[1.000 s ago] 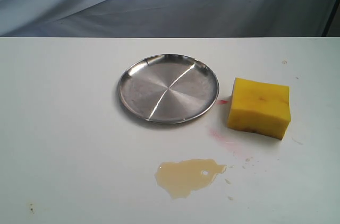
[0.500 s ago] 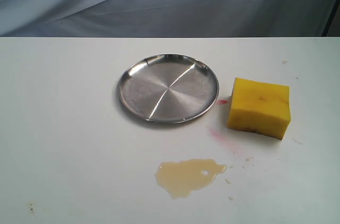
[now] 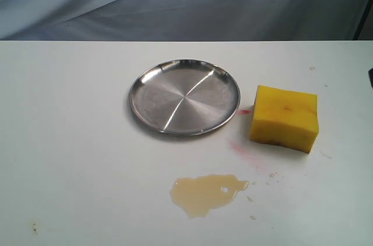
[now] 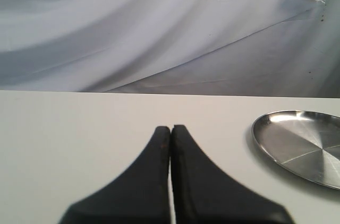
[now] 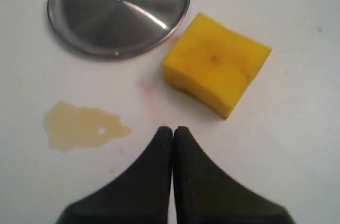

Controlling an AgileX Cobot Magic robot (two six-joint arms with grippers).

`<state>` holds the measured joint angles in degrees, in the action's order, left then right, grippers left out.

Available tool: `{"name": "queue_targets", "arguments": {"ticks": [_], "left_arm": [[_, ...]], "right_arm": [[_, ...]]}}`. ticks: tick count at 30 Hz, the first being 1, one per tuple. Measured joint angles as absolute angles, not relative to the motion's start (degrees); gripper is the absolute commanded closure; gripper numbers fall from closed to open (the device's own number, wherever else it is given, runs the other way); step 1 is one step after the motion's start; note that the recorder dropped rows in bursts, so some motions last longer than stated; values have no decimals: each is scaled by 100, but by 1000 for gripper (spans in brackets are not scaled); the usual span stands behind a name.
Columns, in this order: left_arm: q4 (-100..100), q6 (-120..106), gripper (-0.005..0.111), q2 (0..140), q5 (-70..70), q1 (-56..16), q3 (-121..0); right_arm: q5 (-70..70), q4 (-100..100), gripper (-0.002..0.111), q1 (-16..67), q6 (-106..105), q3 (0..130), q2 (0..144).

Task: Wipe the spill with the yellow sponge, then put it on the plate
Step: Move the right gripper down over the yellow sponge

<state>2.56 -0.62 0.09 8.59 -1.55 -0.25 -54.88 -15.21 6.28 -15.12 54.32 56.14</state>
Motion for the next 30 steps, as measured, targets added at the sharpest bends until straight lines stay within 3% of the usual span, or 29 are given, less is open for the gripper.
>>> {"name": "queue_targets", "arguments": {"ticks": [14, 26, 30], "left_arm": [[256, -62, 105, 9, 859, -155, -25], [256, -62, 105, 9, 859, -155, -25], [256, -62, 105, 9, 859, -155, -25]], "right_arm": [[-6097, -1507, 108, 1220, -1687, 5437, 7233], [-3519, -488, 107, 1438, -110, 5437, 8830], [-2714, -353, 90, 1438, 382, 5437, 9046]]}}
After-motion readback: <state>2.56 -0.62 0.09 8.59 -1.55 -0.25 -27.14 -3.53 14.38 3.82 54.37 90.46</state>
